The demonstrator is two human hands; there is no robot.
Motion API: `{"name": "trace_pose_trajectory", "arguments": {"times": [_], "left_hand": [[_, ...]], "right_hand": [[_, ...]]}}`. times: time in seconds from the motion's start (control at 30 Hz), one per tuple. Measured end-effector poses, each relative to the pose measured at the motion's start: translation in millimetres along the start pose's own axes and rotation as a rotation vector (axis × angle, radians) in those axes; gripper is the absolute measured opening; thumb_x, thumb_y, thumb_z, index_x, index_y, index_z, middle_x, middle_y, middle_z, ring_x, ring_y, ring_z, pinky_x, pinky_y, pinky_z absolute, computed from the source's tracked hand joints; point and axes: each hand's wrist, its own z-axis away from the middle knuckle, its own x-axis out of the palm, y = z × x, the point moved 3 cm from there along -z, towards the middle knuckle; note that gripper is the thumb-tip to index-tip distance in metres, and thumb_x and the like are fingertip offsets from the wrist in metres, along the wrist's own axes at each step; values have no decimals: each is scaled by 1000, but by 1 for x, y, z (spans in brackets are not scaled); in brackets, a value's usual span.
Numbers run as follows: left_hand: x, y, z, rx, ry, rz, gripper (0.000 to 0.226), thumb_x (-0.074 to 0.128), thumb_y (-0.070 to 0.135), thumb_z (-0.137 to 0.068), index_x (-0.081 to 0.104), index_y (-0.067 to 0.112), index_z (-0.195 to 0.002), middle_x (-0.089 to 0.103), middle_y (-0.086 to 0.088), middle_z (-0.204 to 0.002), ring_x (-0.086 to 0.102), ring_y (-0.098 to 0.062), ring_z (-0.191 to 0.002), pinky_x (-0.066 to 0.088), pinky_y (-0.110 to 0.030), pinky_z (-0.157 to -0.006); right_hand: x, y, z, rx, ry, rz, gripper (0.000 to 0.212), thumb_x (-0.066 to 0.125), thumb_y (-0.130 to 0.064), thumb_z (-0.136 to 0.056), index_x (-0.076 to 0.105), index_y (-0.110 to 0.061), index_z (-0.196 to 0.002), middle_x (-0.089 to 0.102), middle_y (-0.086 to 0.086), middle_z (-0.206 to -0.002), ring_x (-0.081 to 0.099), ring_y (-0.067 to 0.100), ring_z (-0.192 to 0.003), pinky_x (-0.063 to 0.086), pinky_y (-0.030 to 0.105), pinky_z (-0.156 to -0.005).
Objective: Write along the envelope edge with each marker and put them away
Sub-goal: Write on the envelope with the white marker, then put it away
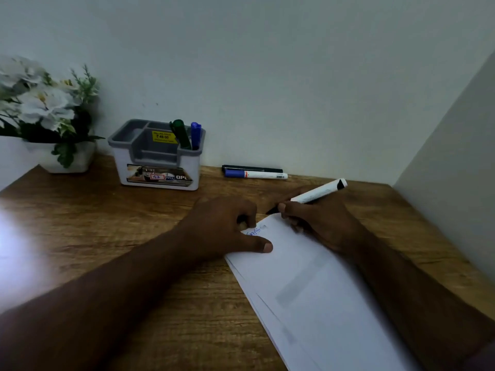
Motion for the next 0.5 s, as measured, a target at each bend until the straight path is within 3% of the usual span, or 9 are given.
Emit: {"name": "trace_pose_trajectory", "arguments": {"times": [0.1, 0.23, 0.5], "left_hand": [[1, -3, -3, 12, 3, 16, 50, 64, 76, -58, 61, 30, -78, 61, 15, -80, 52, 0, -77, 34, -28, -66], [2, -4, -4, 31, 0, 14, 52, 63, 78, -57, 60, 30, -78, 59, 16, -78, 50, 2, -73, 29, -24, -59], [0, -2, -4, 62, 7, 6, 46, 63, 76, -59, 58, 34, -75, 54, 21, -73, 45, 7, -70, 26, -21, -58]], "right_hand": [[2, -4, 4, -70, -9, 143, 14, 76, -17, -79, 74, -21, -66, 58, -7, -46, 47, 11, -39, 37, 18, -40], [3, -3, 5, -69, -29, 94, 14, 73, 0, -79, 73, -13, -76, 64, -11, -53, 49, -1, -42, 37, 13, -41], [6, -6, 8, -117, -79, 266, 16, 71, 0, -81, 75, -16, -80, 64, -19, -53, 55, -5, -47, 38, 7, -45]]}}
